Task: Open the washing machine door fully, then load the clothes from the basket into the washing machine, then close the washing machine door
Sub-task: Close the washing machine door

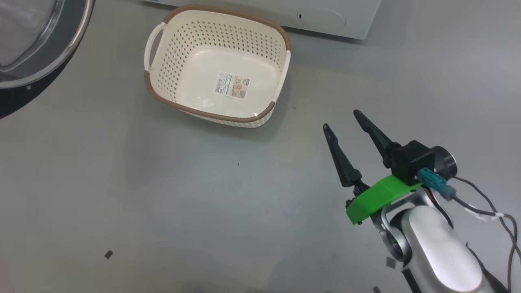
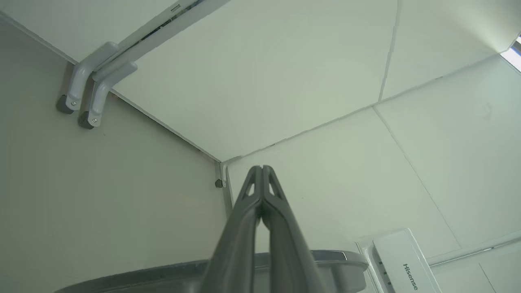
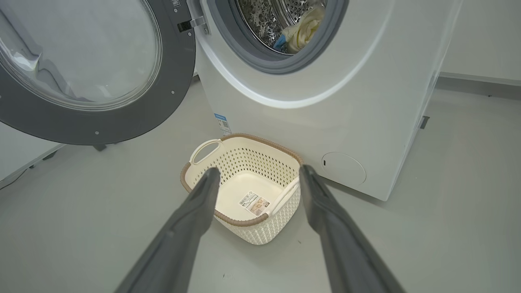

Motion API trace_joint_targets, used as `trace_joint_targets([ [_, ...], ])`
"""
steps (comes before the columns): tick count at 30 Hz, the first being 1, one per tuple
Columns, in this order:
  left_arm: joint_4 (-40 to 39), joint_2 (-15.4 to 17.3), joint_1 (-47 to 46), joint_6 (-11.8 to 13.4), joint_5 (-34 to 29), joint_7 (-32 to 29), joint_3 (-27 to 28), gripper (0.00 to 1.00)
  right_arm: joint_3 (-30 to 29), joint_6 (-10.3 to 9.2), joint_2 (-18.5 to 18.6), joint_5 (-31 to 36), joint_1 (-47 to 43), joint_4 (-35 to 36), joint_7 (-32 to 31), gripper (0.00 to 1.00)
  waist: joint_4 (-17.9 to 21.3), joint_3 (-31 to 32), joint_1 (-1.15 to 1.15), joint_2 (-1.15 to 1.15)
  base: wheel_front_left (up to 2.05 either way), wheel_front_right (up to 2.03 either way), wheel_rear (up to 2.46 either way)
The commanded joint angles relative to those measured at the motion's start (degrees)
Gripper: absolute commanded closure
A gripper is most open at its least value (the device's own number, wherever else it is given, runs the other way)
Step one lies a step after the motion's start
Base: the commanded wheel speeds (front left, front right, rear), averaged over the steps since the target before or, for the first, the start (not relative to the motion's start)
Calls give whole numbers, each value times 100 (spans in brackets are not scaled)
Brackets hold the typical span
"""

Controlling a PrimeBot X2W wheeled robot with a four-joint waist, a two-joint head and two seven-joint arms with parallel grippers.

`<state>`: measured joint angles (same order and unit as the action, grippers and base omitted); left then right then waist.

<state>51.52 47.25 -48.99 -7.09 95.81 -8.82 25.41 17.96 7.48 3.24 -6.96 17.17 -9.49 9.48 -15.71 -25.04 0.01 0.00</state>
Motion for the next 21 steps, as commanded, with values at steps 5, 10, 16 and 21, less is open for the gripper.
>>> trace_joint_targets([
  [5,448,654,-179,-39,73,-507,103,100,113,1,-36,50,112,237,83,0,204,-109,-1,0,0,0,0],
  [10,863,696,-446,-39,-16,-742,-51,100,104,1,-36,66,119,276,95,0,304,-186,-1,0,0,0,0],
  [16,1173,722,-718,-39,-201,-772,-229,100,99,1,-36,92,123,312,108,0,403,-263,-1,0,0,0,0],
  [21,1301,745,-863,-39,-284,-785,-297,100,86,1,-36,115,121,338,103,0,479,-285,-1,0,0,0,0],
])
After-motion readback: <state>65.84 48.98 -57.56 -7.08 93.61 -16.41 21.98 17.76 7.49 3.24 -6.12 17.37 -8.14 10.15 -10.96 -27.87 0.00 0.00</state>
